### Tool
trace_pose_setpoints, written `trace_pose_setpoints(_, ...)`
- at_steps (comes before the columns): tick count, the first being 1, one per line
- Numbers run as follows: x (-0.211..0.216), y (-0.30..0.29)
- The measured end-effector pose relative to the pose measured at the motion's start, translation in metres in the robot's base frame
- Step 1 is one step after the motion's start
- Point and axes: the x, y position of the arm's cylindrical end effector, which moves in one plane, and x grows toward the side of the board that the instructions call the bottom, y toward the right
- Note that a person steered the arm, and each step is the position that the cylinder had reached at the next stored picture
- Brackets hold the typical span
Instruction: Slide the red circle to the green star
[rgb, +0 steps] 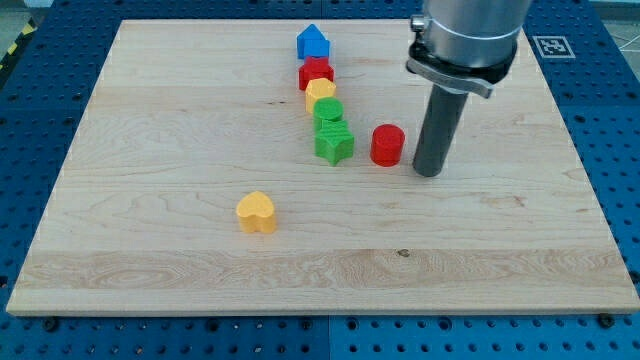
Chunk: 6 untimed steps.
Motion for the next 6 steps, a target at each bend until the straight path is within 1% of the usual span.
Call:
trace_pose_setpoints(1,-0.01,0.009)
trace_pose_setpoints(2,-0.033,0.006)
trace_pose_setpoints(3,-0.043,-0.005)
trace_pose_setpoints(5,-0.043,-0.023)
trace_pose_setpoints(6,-0.04,-0.015)
